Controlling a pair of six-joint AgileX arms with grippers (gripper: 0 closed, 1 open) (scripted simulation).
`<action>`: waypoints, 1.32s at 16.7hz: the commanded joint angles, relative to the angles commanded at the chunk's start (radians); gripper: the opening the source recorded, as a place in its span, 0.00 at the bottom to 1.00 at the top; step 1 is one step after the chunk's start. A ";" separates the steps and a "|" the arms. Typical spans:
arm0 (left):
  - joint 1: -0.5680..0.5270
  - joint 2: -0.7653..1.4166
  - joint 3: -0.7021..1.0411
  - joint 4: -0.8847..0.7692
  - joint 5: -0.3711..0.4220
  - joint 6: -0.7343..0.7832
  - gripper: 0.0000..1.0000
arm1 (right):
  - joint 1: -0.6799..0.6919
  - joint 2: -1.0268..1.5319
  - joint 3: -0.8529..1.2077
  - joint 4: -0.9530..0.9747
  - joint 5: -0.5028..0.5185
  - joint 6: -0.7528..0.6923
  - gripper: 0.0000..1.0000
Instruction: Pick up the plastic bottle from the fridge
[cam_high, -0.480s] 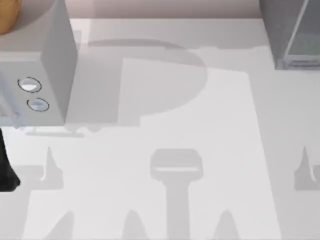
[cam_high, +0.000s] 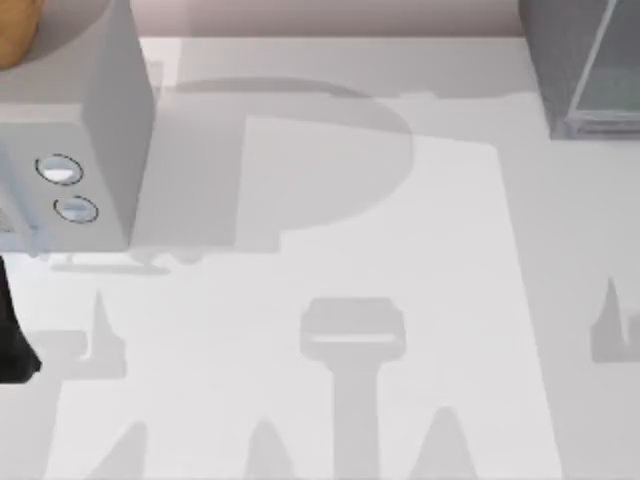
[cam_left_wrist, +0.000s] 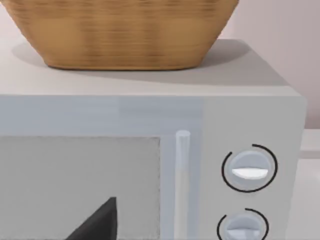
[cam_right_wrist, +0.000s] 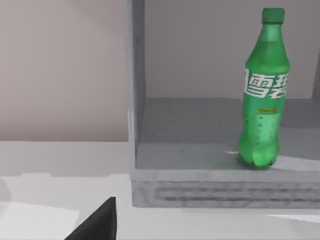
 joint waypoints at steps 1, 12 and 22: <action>0.000 0.000 0.000 0.000 0.000 0.000 1.00 | -0.023 0.073 0.008 0.068 -0.022 0.001 1.00; 0.000 0.000 0.000 0.000 0.000 0.000 1.00 | -0.324 1.125 0.113 1.007 -0.315 0.011 1.00; 0.000 0.000 0.000 0.000 0.000 0.000 1.00 | -0.456 1.570 0.156 1.402 -0.438 0.016 1.00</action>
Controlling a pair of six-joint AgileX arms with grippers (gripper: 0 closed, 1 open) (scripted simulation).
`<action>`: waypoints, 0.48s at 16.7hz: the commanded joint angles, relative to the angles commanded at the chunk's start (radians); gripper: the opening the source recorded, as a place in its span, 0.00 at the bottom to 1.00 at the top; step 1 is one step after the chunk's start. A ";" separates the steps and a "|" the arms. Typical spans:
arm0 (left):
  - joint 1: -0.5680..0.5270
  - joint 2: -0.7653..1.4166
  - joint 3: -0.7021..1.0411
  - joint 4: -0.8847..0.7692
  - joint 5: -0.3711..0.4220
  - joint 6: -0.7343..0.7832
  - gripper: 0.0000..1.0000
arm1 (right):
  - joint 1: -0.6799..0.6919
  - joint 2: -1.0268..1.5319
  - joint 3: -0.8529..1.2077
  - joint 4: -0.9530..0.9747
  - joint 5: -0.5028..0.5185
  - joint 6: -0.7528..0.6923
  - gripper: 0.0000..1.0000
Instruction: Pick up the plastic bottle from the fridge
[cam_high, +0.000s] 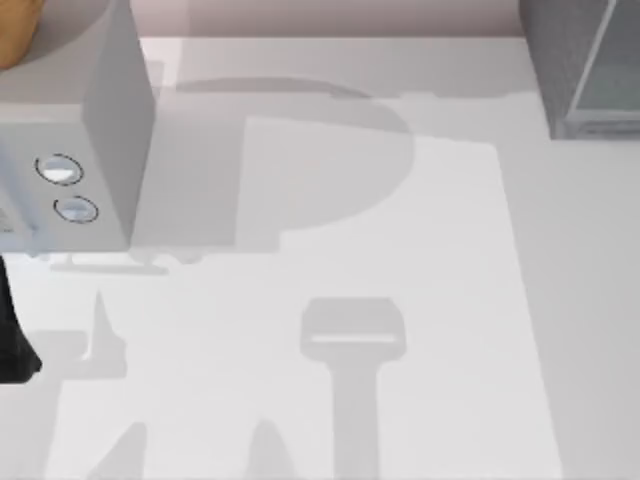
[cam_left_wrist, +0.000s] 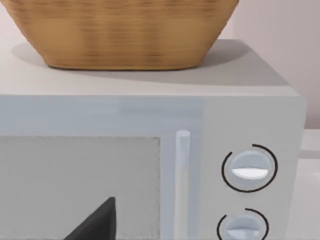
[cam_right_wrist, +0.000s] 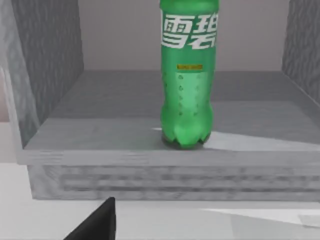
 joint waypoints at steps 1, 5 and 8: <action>0.000 0.000 0.000 0.000 0.000 0.000 1.00 | 0.000 0.000 0.000 0.000 0.000 0.000 1.00; 0.000 0.000 0.000 0.000 0.000 0.000 1.00 | 0.012 0.009 0.011 -0.010 0.008 0.000 1.00; 0.000 0.000 0.000 0.000 0.000 0.000 1.00 | 0.057 0.066 0.110 -0.060 0.050 -0.002 1.00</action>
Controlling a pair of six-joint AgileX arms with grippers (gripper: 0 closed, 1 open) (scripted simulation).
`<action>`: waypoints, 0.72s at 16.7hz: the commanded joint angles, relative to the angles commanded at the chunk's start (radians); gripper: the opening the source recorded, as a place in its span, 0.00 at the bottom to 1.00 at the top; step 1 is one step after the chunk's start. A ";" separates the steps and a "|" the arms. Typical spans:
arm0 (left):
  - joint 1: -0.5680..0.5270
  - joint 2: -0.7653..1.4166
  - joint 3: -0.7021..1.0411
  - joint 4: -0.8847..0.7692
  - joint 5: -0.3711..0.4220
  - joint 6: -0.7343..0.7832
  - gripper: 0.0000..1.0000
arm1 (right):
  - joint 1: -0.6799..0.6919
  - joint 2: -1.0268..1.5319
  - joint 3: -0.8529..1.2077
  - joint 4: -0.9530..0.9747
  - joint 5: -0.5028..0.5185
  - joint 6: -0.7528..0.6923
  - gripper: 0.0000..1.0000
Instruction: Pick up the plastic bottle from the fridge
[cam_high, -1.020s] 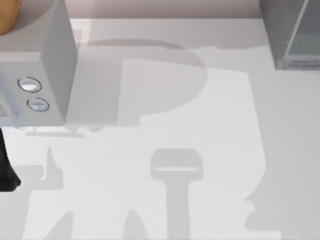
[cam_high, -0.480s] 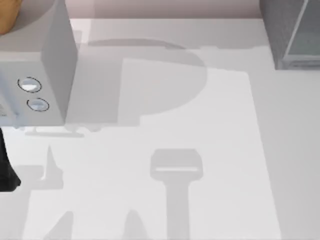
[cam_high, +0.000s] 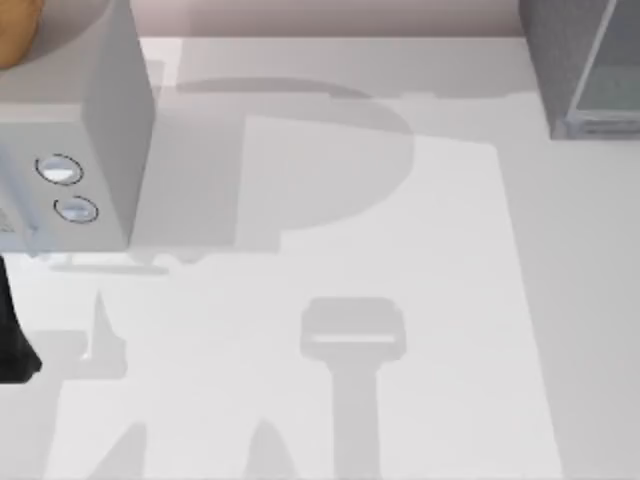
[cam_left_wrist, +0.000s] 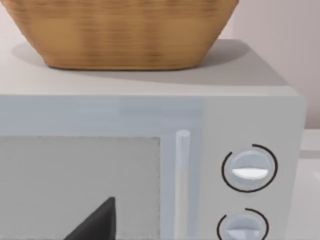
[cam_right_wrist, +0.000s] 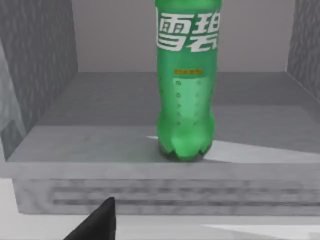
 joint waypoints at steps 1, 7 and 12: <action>0.000 0.000 0.000 0.000 0.000 0.000 1.00 | 0.021 0.025 0.054 -0.027 0.022 0.000 1.00; 0.000 0.000 0.000 0.000 0.000 0.000 1.00 | 0.165 0.182 0.446 -0.234 0.181 -0.004 1.00; 0.000 0.000 0.000 0.000 0.000 0.000 1.00 | 0.218 0.221 0.546 -0.312 0.239 -0.006 1.00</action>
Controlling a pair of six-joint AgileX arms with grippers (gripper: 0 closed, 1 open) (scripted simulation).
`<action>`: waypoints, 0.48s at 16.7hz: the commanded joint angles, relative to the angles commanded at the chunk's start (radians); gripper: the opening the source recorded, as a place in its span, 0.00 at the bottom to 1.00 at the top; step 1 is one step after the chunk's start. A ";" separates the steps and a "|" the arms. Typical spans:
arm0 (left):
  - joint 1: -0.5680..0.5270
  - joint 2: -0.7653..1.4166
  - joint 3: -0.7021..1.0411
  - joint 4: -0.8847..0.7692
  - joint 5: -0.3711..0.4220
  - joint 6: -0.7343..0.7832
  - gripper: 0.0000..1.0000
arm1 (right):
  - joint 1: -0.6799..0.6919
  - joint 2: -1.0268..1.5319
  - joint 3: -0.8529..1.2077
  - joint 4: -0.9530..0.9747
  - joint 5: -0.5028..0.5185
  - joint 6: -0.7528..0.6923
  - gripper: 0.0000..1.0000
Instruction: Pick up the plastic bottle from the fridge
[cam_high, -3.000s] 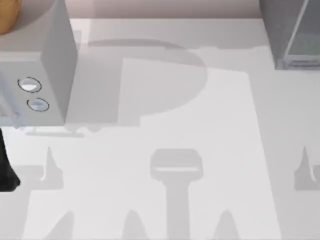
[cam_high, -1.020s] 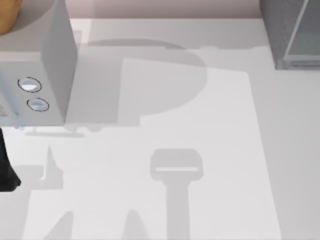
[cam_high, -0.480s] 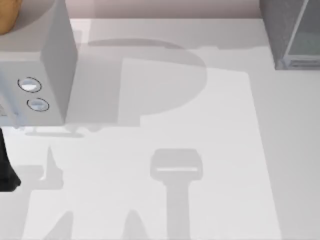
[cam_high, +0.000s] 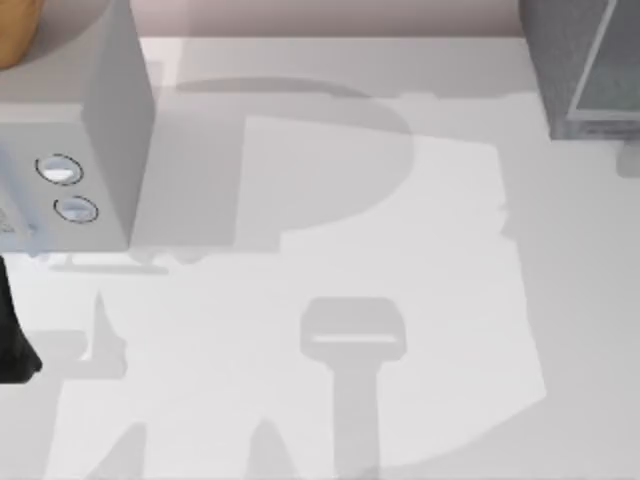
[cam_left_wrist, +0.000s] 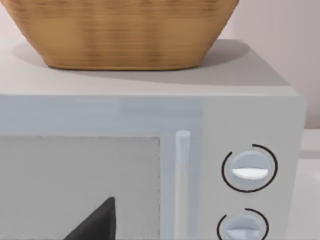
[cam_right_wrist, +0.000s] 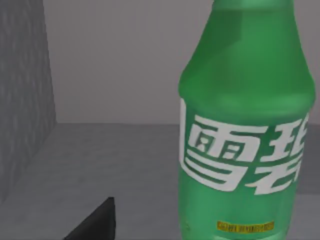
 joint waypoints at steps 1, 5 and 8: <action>0.000 0.000 0.000 0.000 0.000 0.000 1.00 | 0.000 0.000 0.000 0.000 0.000 0.000 1.00; 0.000 0.000 0.000 0.000 0.000 0.000 1.00 | -0.002 0.008 0.013 -0.006 -0.001 0.000 1.00; 0.000 0.000 0.000 0.000 0.000 0.000 1.00 | 0.011 0.062 0.114 -0.053 0.012 0.000 1.00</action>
